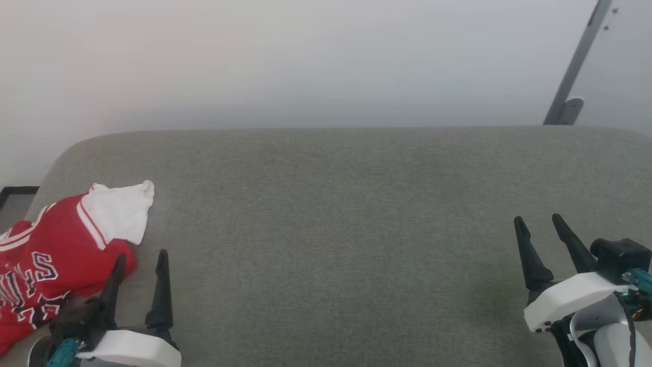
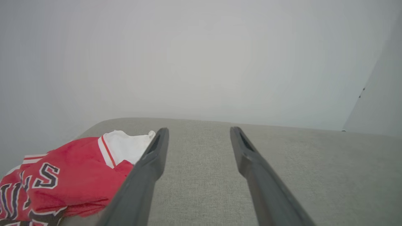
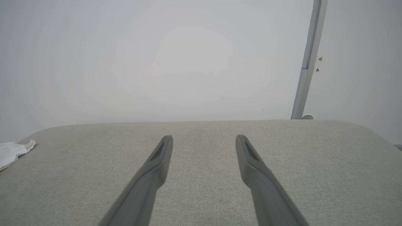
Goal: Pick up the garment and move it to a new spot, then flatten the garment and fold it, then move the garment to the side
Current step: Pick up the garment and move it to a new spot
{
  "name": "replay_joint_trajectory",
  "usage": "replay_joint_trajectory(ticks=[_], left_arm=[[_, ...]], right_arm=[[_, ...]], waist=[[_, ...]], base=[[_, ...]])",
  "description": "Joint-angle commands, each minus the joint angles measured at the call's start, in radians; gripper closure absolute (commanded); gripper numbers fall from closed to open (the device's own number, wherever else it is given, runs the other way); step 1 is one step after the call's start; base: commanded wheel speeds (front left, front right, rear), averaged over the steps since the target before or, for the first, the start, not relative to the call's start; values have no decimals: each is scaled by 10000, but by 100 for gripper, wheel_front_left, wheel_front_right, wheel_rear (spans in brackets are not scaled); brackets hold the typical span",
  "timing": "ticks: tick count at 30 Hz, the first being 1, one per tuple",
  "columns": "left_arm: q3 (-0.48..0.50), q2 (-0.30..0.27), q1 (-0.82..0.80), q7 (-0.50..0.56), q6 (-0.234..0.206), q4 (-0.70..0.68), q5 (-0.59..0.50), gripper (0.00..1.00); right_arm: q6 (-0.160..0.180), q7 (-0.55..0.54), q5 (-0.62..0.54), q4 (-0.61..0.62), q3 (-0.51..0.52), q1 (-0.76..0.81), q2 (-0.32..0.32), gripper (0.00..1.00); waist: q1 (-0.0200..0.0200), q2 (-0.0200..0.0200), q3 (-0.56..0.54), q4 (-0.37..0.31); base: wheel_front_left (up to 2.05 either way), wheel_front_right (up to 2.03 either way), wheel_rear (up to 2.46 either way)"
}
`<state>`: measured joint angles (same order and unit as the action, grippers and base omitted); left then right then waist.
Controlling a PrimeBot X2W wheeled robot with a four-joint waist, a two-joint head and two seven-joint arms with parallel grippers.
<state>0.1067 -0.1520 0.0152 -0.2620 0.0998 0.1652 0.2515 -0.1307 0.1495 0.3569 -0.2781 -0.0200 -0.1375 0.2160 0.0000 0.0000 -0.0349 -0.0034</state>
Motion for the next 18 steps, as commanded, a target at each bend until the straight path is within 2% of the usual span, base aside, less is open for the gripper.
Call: replay_joint_trajectory(ticks=[1,18], left_arm=[[52,-20,-135,-43,-77,66,-19,0],[389,-410,-178,109,-175,603,406,0]], right_arm=[[0,44,-81,20,-27,41,17,0],[1,22,-4,-217,-1071,-96,-62,0]], waist=[[0,0,-33,158],[0,0,-515,2198]], base=[[0,0,0],[0,0,0]])
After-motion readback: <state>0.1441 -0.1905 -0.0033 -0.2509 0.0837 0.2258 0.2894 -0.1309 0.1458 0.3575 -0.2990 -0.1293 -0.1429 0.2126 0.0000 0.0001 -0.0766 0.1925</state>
